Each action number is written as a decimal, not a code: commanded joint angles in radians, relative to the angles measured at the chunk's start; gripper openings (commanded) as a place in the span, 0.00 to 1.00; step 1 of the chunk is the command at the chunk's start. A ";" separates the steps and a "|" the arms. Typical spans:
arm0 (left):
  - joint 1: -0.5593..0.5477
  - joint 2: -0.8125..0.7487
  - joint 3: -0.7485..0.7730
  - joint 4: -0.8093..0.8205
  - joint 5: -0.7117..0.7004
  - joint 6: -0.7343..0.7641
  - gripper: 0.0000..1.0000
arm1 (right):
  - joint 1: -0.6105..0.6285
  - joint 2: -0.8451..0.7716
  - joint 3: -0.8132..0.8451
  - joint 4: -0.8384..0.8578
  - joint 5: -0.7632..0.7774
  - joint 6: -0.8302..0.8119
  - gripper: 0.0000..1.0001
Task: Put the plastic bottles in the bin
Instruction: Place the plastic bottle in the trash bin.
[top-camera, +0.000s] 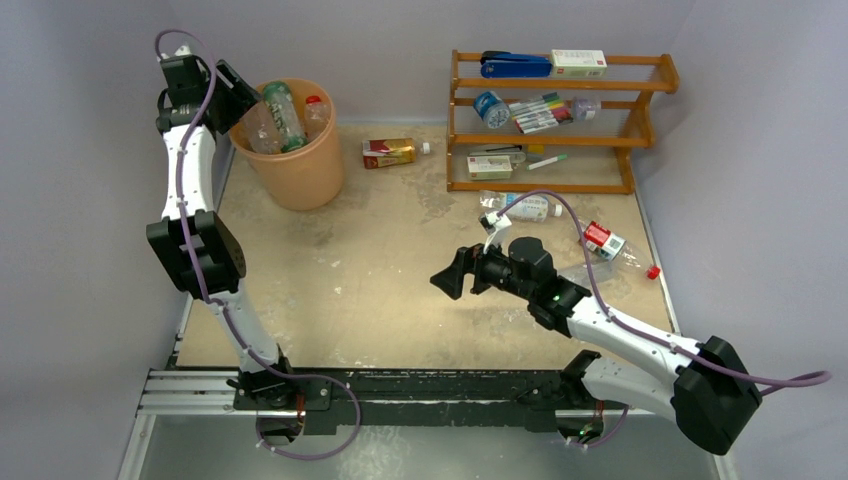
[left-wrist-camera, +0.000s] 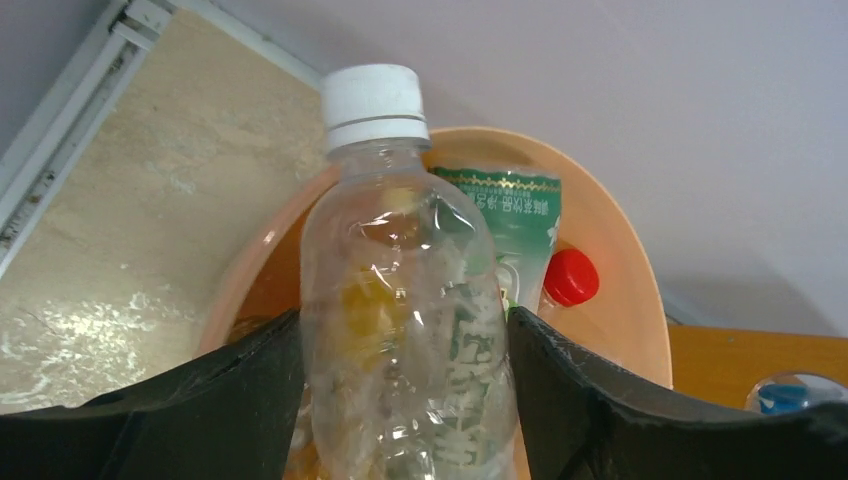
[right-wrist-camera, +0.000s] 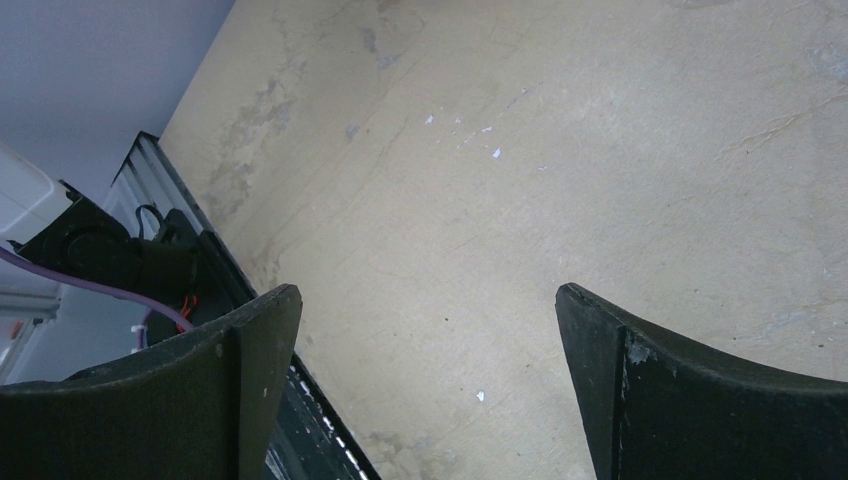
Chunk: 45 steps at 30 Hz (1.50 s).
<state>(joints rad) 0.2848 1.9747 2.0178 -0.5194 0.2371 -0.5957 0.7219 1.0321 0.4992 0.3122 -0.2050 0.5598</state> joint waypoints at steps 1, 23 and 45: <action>-0.011 0.036 0.054 -0.105 -0.046 0.076 0.73 | 0.004 -0.010 -0.004 0.065 -0.018 0.007 1.00; -0.010 -0.007 0.187 -0.109 0.042 -0.046 0.86 | 0.004 0.003 -0.028 0.102 -0.027 0.022 1.00; -0.101 -0.320 0.034 -0.170 -0.068 0.008 0.87 | 0.002 -0.212 0.124 -0.490 0.549 0.210 1.00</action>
<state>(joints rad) 0.2375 1.6951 2.0720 -0.6910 0.1864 -0.6296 0.7219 0.8780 0.5564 -0.0002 0.1001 0.6678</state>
